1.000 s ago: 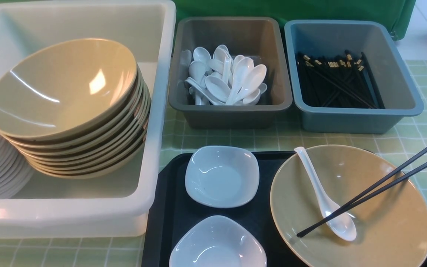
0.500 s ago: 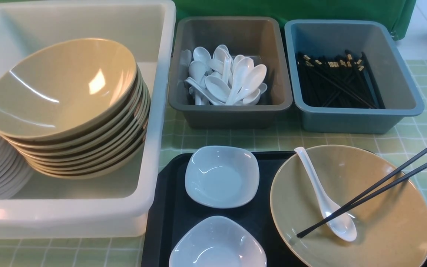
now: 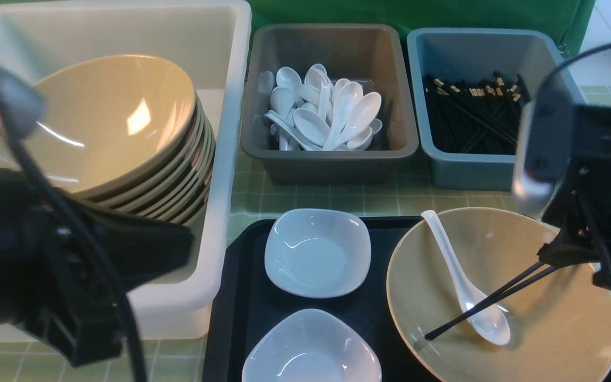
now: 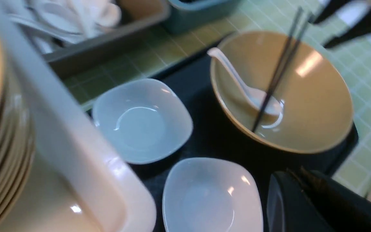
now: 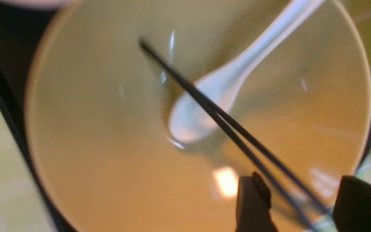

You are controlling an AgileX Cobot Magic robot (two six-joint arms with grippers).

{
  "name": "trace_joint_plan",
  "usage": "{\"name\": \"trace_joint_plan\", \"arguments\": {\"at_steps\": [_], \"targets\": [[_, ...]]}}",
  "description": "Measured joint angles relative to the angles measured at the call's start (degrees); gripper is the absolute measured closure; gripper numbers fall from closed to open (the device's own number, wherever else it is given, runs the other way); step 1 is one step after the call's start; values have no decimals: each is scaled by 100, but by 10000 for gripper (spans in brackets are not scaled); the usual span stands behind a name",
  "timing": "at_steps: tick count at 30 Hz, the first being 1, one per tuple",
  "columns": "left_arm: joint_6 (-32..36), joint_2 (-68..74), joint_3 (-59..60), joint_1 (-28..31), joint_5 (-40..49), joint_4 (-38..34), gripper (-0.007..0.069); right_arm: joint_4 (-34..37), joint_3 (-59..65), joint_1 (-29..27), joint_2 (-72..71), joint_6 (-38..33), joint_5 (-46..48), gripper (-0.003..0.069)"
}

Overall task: On green table put chopsticks spoon bowls plates into blue grey white boxes.
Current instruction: 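Move the grippers toward the tableware on the black tray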

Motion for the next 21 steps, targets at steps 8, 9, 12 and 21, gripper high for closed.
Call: {"name": "trace_joint_plan", "arguments": {"at_steps": [8,9,12,21], "targets": [[1018,53,-34,-18,-18,-441,626,-667,-9,312,663,-1635,-193,272],[1026,53,-34,-18,-18,-441,626,-773,-9,352,710,-1663,-225,264],[1027,53,-34,-18,-18,-441,626,-1142,-9,449,833,-1727,-212,244],[1027,53,-34,-18,-39,-436,626,-1280,-9,542,1279,-1735,-54,237]]}}
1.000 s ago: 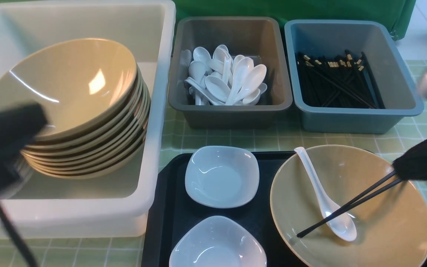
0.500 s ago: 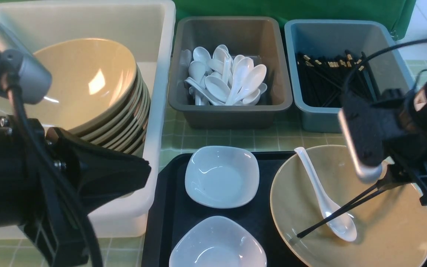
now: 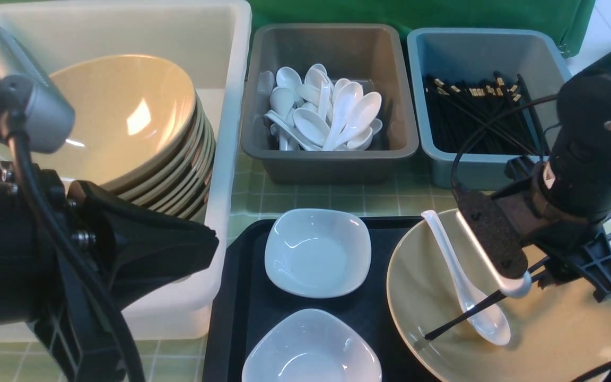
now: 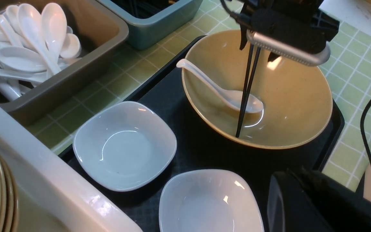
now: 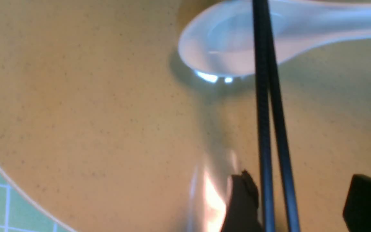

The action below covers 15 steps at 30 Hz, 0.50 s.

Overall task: On green table put chopsticks spoon bowls plates into blue grey white boxes.
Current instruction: 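Move the grippers toward the tableware on the black tray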

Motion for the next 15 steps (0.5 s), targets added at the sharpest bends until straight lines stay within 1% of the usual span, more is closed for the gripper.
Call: {"name": "trace_joint_plan", "arguments": {"at_steps": [7,10,13,14,15], "targets": [[0,0,0,0,-17,0,626,-7,-11,0,465,11,-40,237],[0,0,0,0,-17,0,626,-12,-11,0,603,11,-101,258],[0,0,0,0,-17,0,626,-12,-16,0,651,11,-113,332],[0,0,0,0,-22,0,626,-12,-16,0,651,11,-113,374],[0,0,0,0,-21,0,626,-12,-22,0,651,11,-113,445]]}}
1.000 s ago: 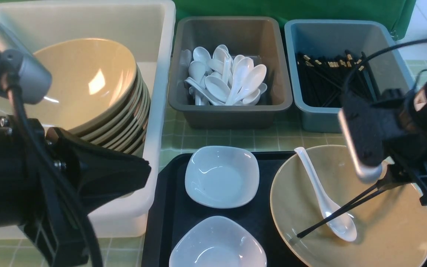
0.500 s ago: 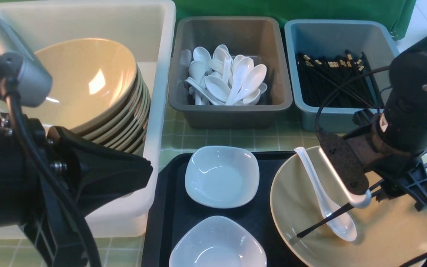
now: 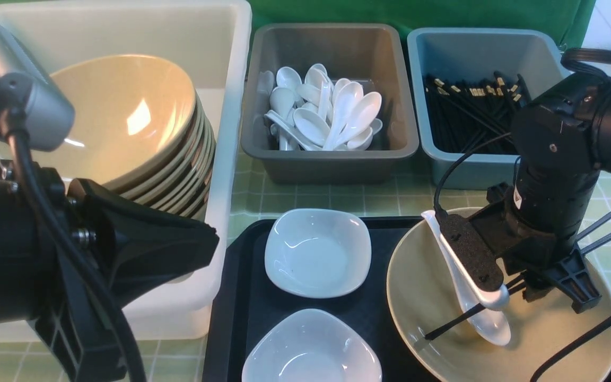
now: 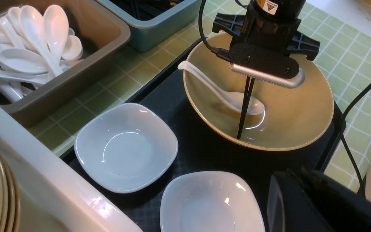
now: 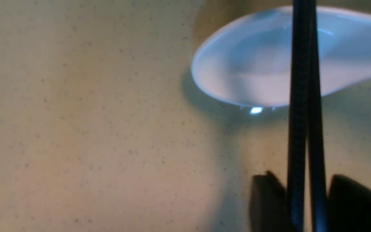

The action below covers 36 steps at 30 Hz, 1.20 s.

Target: On green table put chopsticks spoon bowls plates into blue grey white boxes.

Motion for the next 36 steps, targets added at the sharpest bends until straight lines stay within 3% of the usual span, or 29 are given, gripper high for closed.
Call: {"name": "trace_joint_plan", "arguments": {"at_steps": [3,5,21,36], "targets": [[0,0,0,0,0,0,626,-11,-5,0,0,7,19,573],[0,0,0,0,0,0,626,-11,-11,0,0,7,24,608],[0,0,0,0,-58,0,626,6,-184,0,-525,46,524,617],[54,0,0,0,-386,-304,626,188,-2125,-211,-236,1543,1092,617]]}}
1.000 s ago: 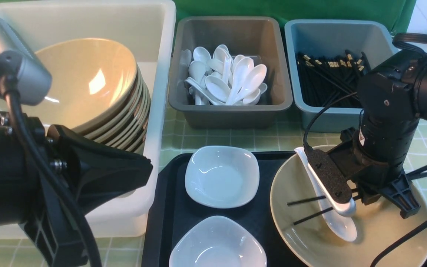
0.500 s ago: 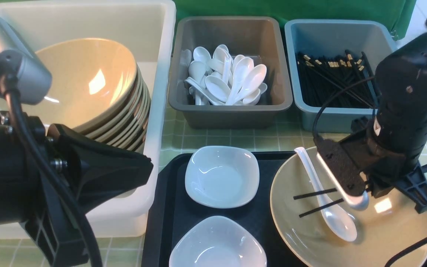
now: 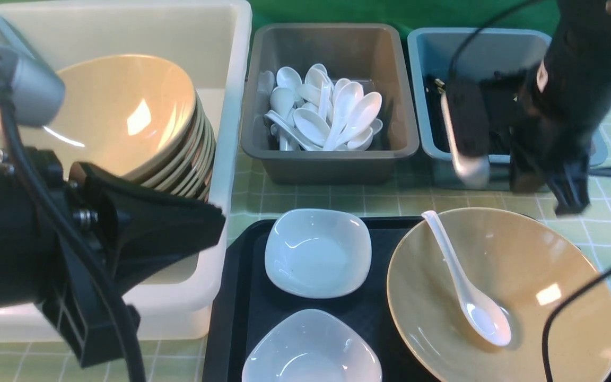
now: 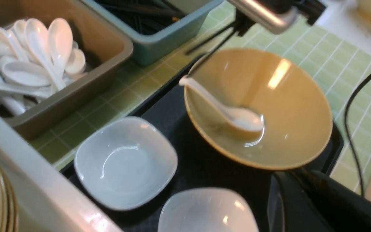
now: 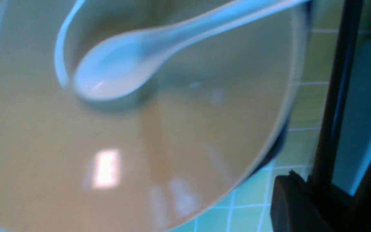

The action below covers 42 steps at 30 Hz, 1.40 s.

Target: On green table put chopsticks spoon bowls plates into blue grey white boxes.

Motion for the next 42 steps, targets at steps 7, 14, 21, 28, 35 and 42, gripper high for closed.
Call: {"name": "trace_joint_plan", "arguments": {"at_steps": [7,14,21,28,35,42], "targets": [[254,0,0,0,-429,-328,626,200,-1479,-806,874,1304,0,618],[319,0,0,0,-472,-375,626,622,-3341,-1596,2431,2268,-378,618],[319,0,0,0,-477,-464,626,1101,-3544,-2005,3278,3460,-1741,610],[319,0,0,0,-490,-464,626,1164,-3548,-2077,3417,3963,-2073,488],[245,0,0,0,-460,-464,626,1187,-3419,-2088,3249,4295,-1719,200],[239,0,0,0,-355,-481,626,2256,-2306,-2108,1810,3323,-1131,82]]}}
